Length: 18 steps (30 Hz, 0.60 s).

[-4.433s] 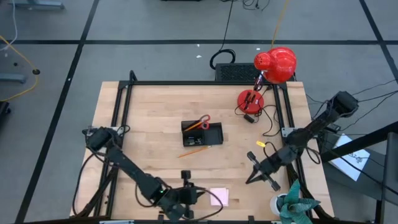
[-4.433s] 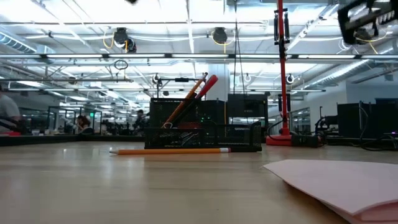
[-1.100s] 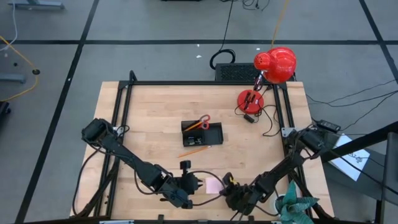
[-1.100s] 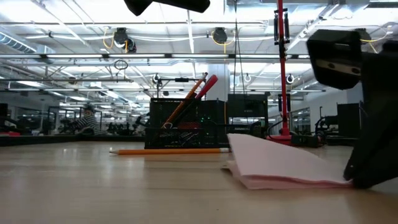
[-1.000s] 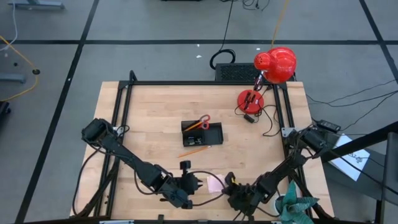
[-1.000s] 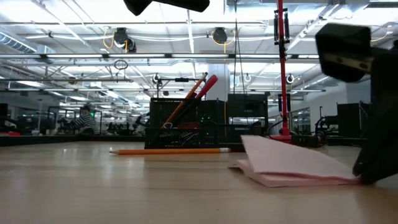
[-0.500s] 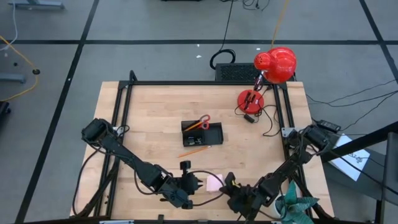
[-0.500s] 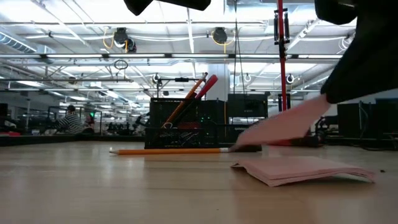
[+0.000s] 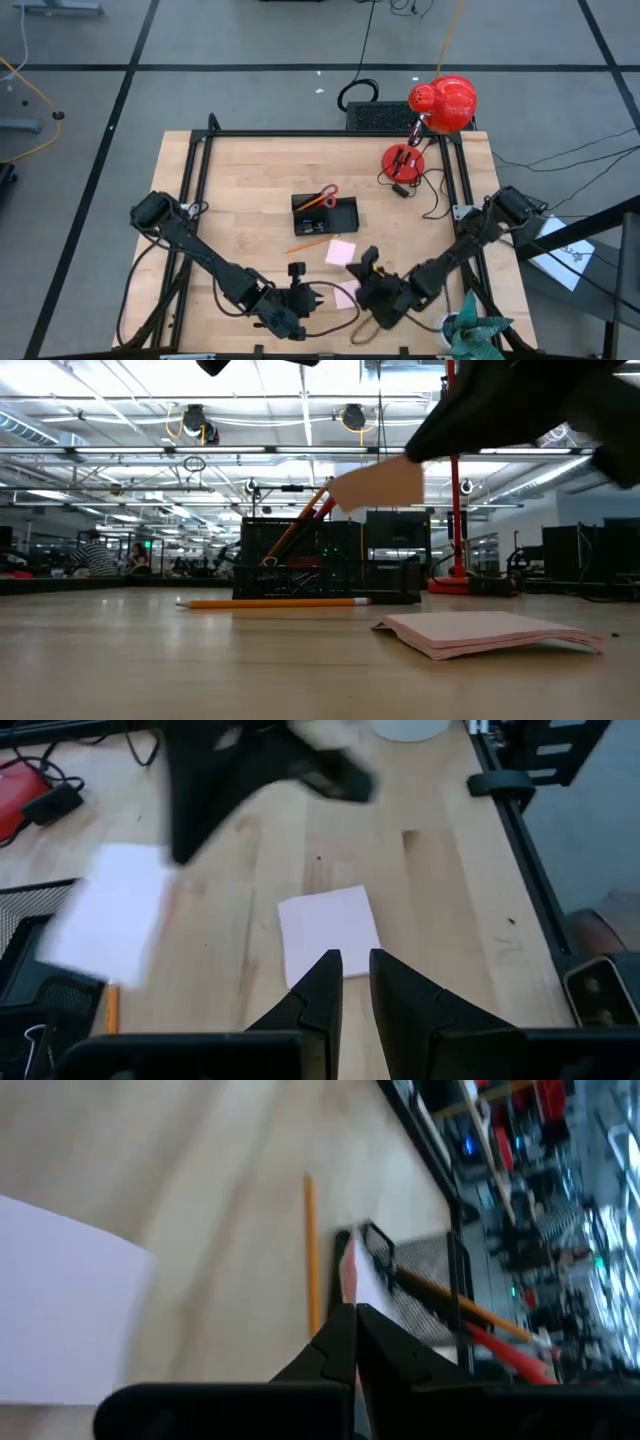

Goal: Pick and place office supplies into organizer
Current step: Put the notepad sheet into the desk organizer

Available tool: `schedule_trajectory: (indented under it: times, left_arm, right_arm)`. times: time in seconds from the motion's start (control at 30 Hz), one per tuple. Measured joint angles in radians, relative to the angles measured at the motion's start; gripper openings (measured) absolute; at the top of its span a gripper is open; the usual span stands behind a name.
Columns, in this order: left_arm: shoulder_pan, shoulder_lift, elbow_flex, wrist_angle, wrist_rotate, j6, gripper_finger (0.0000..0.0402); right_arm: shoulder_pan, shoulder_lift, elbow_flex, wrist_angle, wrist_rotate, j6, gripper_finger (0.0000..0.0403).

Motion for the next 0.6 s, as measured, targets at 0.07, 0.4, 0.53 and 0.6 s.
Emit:
schedule_trajectory:
  times: [0.07, 0.4, 0.53, 0.6]
  left_arm:
    - [-0.008, 0.000, 0.000, 0.000, 0.000, 0.006, 0.0063]
    - [-0.042, 0.000, 0.000, -0.001, 0.000, 0.024, 0.0063]
    - [-0.048, 0.000, 0.000, -0.003, 0.000, 0.029, 0.0063]
    - [-0.050, 0.000, 0.000, -0.004, 0.000, 0.033, 0.0063]
  right_arm:
    - [-0.039, -0.006, -0.001, -0.018, -0.003, 0.010, 0.0000]
    - [-0.224, -0.010, 0.000, -0.029, -0.034, 0.121, 0.0000]
    - [-0.286, -0.009, 0.000, -0.026, -0.082, 0.130, 0.0000]
    - [-0.314, -0.009, 0.000, -0.027, -0.080, 0.130, 0.0000]
